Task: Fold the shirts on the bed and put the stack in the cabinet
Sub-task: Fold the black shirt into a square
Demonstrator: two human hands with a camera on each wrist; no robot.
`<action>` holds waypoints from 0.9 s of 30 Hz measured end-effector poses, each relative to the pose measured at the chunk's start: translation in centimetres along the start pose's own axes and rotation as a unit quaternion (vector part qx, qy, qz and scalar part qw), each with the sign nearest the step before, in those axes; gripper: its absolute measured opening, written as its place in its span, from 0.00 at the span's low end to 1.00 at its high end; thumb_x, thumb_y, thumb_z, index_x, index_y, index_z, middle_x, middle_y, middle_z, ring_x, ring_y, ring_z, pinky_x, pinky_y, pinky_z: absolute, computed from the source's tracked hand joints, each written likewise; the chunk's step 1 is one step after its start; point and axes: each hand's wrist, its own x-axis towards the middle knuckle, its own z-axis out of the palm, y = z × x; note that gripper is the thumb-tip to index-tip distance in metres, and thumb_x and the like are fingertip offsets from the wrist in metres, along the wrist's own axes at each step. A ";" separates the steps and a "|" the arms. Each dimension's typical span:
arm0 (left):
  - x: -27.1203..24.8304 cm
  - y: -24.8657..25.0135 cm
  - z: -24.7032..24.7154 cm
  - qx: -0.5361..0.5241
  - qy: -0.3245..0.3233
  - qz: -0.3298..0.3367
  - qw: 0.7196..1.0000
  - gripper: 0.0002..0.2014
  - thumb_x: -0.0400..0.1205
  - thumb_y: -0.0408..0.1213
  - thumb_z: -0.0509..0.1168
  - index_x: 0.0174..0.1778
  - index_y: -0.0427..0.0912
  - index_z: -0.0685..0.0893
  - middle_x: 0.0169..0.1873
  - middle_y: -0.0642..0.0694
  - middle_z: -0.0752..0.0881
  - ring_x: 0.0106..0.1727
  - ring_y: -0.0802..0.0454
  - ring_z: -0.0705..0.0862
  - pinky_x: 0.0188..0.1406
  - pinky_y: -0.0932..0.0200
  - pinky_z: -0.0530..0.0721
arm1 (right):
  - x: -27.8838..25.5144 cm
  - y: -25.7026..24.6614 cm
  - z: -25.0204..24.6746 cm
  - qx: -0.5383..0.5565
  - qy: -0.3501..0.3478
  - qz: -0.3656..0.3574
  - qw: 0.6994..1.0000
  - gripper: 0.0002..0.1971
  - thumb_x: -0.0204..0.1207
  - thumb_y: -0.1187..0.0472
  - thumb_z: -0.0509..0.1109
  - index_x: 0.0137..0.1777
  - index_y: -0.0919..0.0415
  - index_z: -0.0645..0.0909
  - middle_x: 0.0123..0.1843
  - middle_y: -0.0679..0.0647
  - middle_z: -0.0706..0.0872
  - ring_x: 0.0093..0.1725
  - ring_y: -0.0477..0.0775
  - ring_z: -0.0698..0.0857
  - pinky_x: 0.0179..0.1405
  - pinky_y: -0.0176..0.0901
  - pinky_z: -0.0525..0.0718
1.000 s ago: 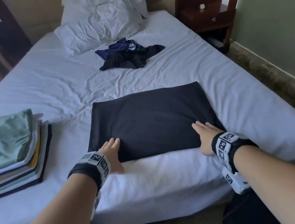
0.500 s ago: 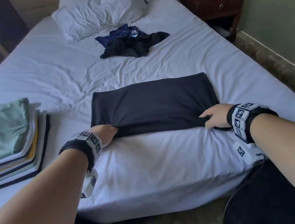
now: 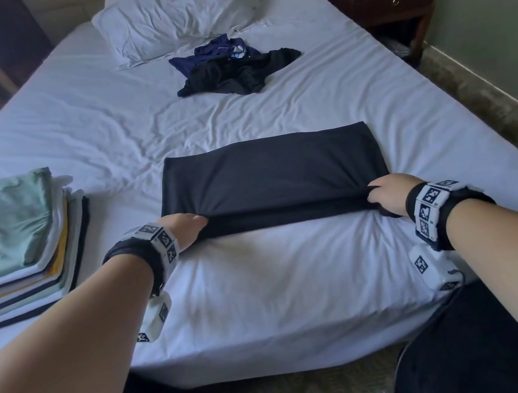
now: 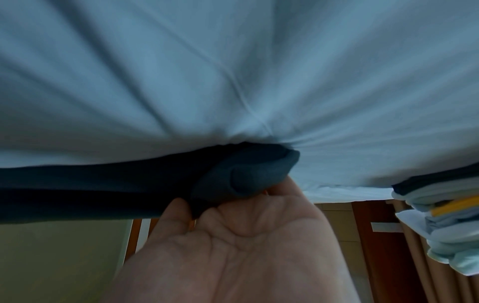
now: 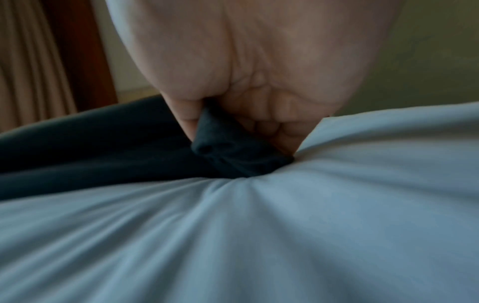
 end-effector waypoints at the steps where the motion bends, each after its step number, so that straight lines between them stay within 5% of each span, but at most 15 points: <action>1: -0.2 0.1 -0.1 0.003 -0.008 0.006 1.000 0.24 0.90 0.53 0.56 0.77 0.46 0.81 0.77 0.39 0.78 0.76 0.38 0.76 0.72 0.55 0.73 | 0.3 0.1 0.0 0.010 0.007 0.006 1.000 0.08 0.81 0.60 0.67 0.42 0.58 0.84 0.49 0.60 0.87 0.54 0.64 0.83 0.45 0.48 0.76; 3: -0.3 0.1 0.0 -0.004 -0.028 0.010 1.000 0.23 0.84 0.52 0.65 0.75 0.54 0.81 0.67 0.45 0.84 0.68 0.41 0.81 0.63 0.57 0.78 | 0.6 0.2 0.1 0.017 0.016 0.006 1.000 0.09 0.81 0.59 0.67 0.47 0.63 0.86 0.51 0.63 0.88 0.53 0.65 0.83 0.51 0.49 0.78; 7: -0.8 0.2 0.6 0.011 -0.038 0.004 0.999 0.31 0.74 0.44 0.72 0.76 0.60 0.77 0.51 0.52 0.83 0.54 0.45 0.85 0.45 0.60 0.79 | 0.5 0.6 0.1 0.047 0.001 0.000 0.999 0.03 0.76 0.59 0.73 0.45 0.56 0.88 0.43 0.59 0.90 0.45 0.60 0.88 0.41 0.45 0.79; 10: -0.6 -0.4 0.8 0.045 -0.014 0.037 0.998 0.29 0.79 0.40 0.68 0.76 0.64 0.76 0.56 0.51 0.85 0.57 0.43 0.87 0.47 0.58 0.82 | 0.0 1.1 0.0 0.040 -0.018 -0.015 0.999 0.13 0.69 0.66 0.74 0.46 0.45 0.89 0.43 0.48 0.91 0.44 0.51 0.89 0.48 0.43 0.86; 13: -1.5 -1.4 0.2 0.029 0.036 0.060 0.997 0.23 0.83 0.39 0.64 0.70 0.70 0.79 0.61 0.49 0.87 0.58 0.42 0.87 0.55 0.53 0.85 | -0.7 1.1 -0.1 0.018 0.015 -0.028 0.999 0.13 0.71 0.66 0.72 0.45 0.43 0.87 0.49 0.44 0.89 0.51 0.51 0.87 0.57 0.44 0.84; 17: -3.0 -3.3 -0.9 -0.040 0.087 0.031 0.995 0.21 0.84 0.35 0.60 0.66 0.64 0.85 0.60 0.47 0.89 0.58 0.41 0.87 0.55 0.54 0.83 | -2.2 0.2 -2.2 0.020 0.086 -0.025 0.996 0.07 0.75 0.63 0.71 0.41 0.49 0.86 0.38 0.49 0.88 0.43 0.55 0.87 0.42 0.43 0.82; 20: -4.7 -4.1 -3.6 -0.091 0.133 0.018 0.987 0.15 0.85 0.34 0.61 0.61 0.54 0.88 0.53 0.46 0.90 0.50 0.43 0.85 0.45 0.56 0.77 | -3.8 -1.4 -5.0 0.057 0.139 -0.036 0.988 0.07 0.78 0.62 0.70 0.41 0.51 0.86 0.36 0.50 0.87 0.39 0.54 0.85 0.37 0.43 0.78; 23: -7.6 -4.3 -8.0 -0.178 0.218 -0.001 0.960 0.14 0.81 0.33 0.64 0.54 0.57 0.88 0.47 0.47 0.87 0.44 0.45 0.83 0.40 0.56 0.75 | -6.1 -3.2 -9.0 0.111 0.212 -0.050 0.970 0.06 0.79 0.61 0.69 0.40 0.55 0.83 0.37 0.52 0.84 0.42 0.61 0.85 0.38 0.44 0.76; 27: -12.5 -5.1 -13.7 -0.345 0.331 0.008 0.878 0.09 0.73 0.38 0.68 0.41 0.59 0.89 0.42 0.48 0.90 0.46 0.43 0.86 0.47 0.51 0.84 | -10.5 -5.4 -14.7 0.174 0.302 -0.074 0.934 0.07 0.74 0.56 0.70 0.42 0.60 0.84 0.38 0.56 0.86 0.43 0.63 0.84 0.42 0.48 0.82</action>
